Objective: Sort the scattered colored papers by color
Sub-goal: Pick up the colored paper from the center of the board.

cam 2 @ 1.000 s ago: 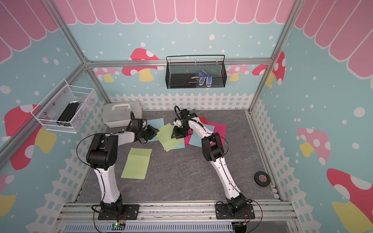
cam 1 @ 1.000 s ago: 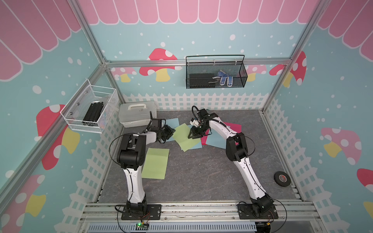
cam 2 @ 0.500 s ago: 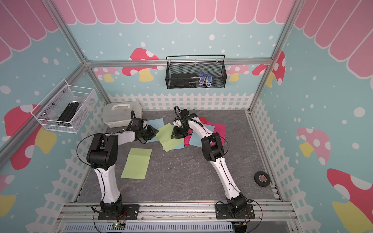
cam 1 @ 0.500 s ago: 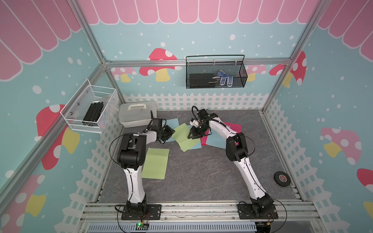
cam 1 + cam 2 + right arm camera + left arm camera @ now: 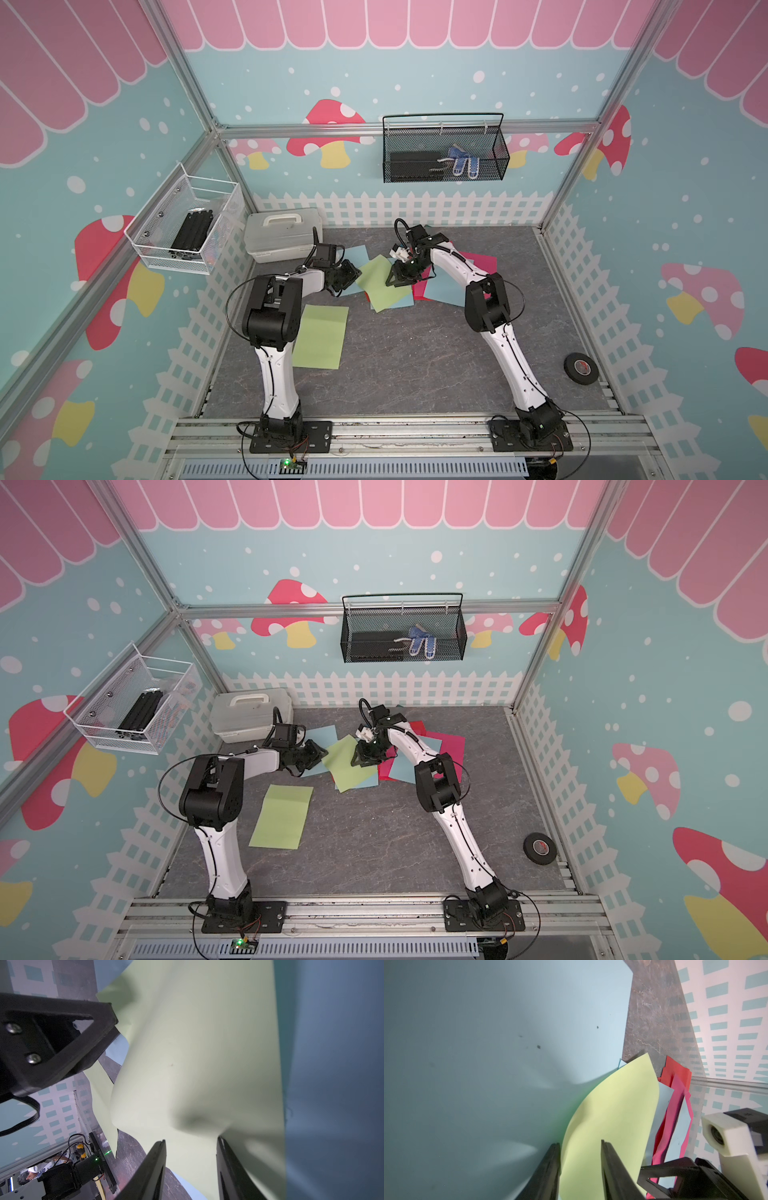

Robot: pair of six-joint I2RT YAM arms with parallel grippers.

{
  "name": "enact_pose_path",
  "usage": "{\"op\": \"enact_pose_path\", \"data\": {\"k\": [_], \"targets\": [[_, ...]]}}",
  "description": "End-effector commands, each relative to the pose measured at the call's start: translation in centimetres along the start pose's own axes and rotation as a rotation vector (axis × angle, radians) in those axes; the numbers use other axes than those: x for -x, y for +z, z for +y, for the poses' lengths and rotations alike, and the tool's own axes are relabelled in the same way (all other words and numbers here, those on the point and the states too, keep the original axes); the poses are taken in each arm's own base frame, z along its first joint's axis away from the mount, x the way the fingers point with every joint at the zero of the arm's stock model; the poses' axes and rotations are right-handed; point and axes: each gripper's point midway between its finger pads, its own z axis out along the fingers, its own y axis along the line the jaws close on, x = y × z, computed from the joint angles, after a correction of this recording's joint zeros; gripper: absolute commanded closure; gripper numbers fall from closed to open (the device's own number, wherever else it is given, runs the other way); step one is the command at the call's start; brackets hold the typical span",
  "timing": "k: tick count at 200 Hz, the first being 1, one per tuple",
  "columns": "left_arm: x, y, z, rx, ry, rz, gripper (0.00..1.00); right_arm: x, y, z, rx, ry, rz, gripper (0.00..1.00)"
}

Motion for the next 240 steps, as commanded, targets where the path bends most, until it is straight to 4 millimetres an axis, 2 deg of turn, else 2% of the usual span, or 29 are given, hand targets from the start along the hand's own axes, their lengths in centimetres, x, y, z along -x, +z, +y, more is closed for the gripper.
{"op": "enact_pose_path", "data": {"k": [1, 37, 79, 96, 127, 154, 240], "targets": [[0.8, -1.1, 0.3, 0.056, 0.033, -0.044, 0.62, -1.5, 1.9, -1.7, -0.012, 0.024, 0.057, 0.57], [0.3, -0.2, -0.5, 0.005, 0.021, 0.006, 0.65, -1.5, 2.0, -1.8, -0.010, 0.028, 0.057, 0.57], [-0.1, -0.7, -1.7, -0.078, 0.002, -0.005, 0.66, -1.6, 2.0, -1.8, -0.008, 0.028, 0.059, 0.57], [-0.3, -0.6, -1.5, -0.082, -0.007, -0.001, 0.66, -1.6, 2.0, -1.8, -0.007, 0.029, 0.060, 0.57], [-0.1, -1.1, 0.0, -0.002, 0.006, -0.030, 0.66, -1.6, 1.9, -1.6, -0.004, 0.025, 0.060, 0.57], [-0.3, -0.9, -0.6, -0.022, 0.015, -0.007, 0.66, -1.6, 2.0, -1.7, -0.006, 0.024, 0.059, 0.57], [1.7, -3.1, -2.3, -0.136, -0.022, -0.109, 0.66, -1.6, 2.0, -1.7, -0.002, 0.025, 0.061, 0.57]]}}
